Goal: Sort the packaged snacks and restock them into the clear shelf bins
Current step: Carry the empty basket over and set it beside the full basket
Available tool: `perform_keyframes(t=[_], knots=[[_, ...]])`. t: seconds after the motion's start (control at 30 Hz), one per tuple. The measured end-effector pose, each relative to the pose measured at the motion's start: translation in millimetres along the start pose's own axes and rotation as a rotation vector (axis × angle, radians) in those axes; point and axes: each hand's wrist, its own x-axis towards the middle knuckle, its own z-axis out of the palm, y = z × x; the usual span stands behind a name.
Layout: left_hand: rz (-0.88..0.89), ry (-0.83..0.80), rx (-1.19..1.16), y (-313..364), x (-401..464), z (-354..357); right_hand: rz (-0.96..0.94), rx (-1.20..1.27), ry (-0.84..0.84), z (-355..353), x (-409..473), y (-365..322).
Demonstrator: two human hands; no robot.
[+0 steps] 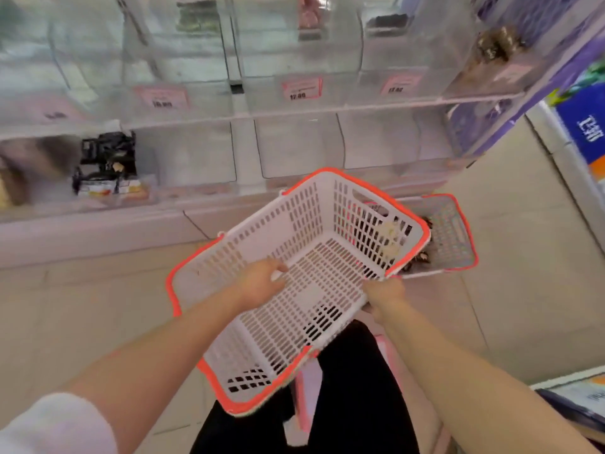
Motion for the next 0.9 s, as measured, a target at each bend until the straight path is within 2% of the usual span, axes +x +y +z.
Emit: perform_keyframes(t=[0.1,0.17,0.27,0.4,0.47,0.53,0.57,0.6,0.7,0.73,0.8,0.83,0.9], knots=[[0.011,-0.192,-0.094,-6,0,39,0.062,-0.058,-0.04,26,8,15],[-0.02,-0.253,-0.161,-11,9,64,0.107,-0.139,-0.113,42,19,21],[-0.038,-0.228,-0.172,-19,32,102,0.093,-0.201,-0.152,63,49,26],[-0.048,-0.16,-0.032,-32,71,145,0.065,-0.241,-0.09,83,77,43],[-0.046,-0.173,0.081,-46,83,159,0.151,-0.257,-0.19,84,80,50],[-0.082,-0.145,0.136,-67,88,163,0.224,-0.372,-0.402,79,80,45],[-0.098,-0.127,0.15,-80,90,162,0.119,-0.519,-0.475,76,84,41],[-0.103,-0.119,0.154,-91,91,161,-0.111,-0.699,-0.505,72,91,37],[-0.065,-0.142,0.117,-107,98,160,-0.959,-1.176,-0.427,65,115,24],[-0.048,-0.147,0.109,-107,101,161,-1.11,-1.3,-0.427,66,126,22],[-0.013,-0.142,0.133,-108,109,165,-1.157,-1.506,-0.56,72,147,17],[-0.006,-0.13,0.161,-110,113,166,-1.097,-1.557,-0.678,77,157,14],[-0.01,-0.094,0.217,-119,118,167,-0.84,-1.642,-0.917,87,176,7]])
